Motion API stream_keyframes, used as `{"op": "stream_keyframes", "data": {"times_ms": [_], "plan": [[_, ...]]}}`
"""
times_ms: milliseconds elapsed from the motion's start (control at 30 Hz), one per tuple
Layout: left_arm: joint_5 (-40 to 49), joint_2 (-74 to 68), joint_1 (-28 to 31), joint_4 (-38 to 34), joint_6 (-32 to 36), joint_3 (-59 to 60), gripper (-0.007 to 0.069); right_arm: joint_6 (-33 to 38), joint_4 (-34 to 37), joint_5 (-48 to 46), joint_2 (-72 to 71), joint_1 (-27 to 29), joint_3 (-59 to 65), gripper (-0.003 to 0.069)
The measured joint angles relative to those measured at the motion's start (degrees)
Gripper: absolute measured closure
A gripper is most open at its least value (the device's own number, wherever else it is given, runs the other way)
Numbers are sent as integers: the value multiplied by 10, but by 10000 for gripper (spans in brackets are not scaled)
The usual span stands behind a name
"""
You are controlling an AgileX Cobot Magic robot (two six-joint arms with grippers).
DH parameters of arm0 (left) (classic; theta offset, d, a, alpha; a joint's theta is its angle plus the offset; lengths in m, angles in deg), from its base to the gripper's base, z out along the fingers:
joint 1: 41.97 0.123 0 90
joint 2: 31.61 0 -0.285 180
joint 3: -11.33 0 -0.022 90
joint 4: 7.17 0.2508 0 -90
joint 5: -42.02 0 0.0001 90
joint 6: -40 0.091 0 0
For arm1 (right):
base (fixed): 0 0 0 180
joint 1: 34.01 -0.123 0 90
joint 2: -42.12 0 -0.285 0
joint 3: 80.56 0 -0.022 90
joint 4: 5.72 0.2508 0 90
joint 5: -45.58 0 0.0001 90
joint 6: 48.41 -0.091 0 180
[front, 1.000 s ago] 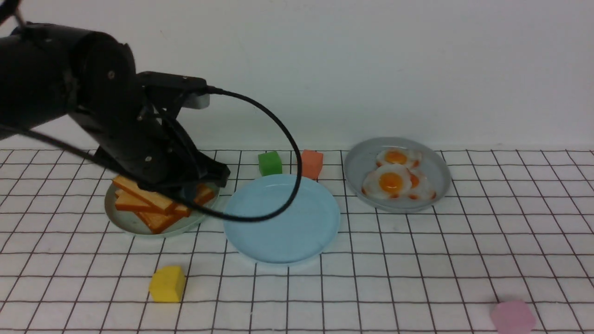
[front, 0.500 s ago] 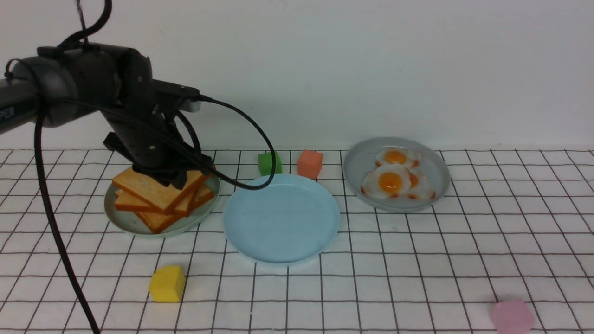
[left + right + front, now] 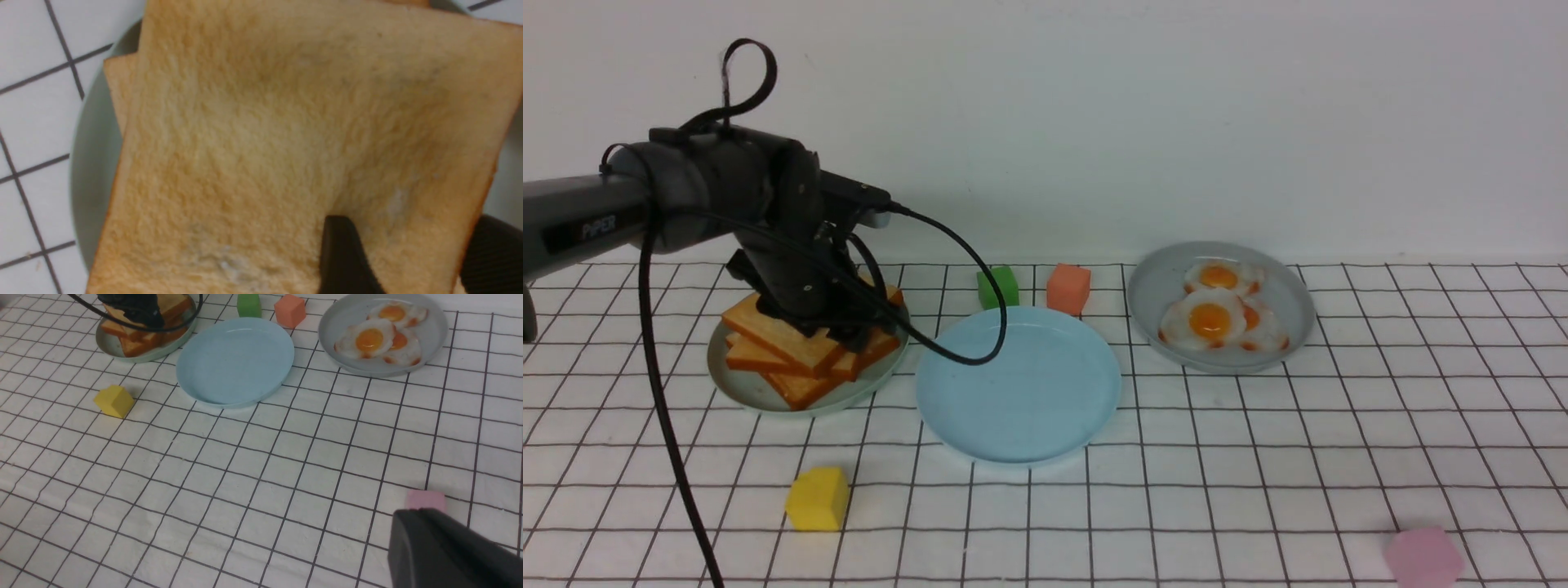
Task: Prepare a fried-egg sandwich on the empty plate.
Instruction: Use the left arm to grab a slice of bread, then use the left arm to put a slice of bread into the empty plate in the middle
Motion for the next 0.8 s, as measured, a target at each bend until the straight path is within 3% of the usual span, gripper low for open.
{"op": "stream_keyframes", "data": {"times_ms": [200, 267, 333, 500, 800], "plan": [[9, 4, -1, -5, 1, -2, 467, 0, 0, -27, 0, 0, 0, 639], [18, 15, -2, -9, 2, -2, 572, 0, 0, -34, 0, 0, 0, 637], [37, 33, -2, -11, 1, -2, 613, 0, 0, -34, 0, 0, 0, 637], [53, 96, -14, -20, -6, -2, 613, 0, 0, -35, 0, 0, 0, 634], [71, 132, -181, -49, -7, -7, 613, 0, 0, -36, 0, 0, 0, 627]]}}
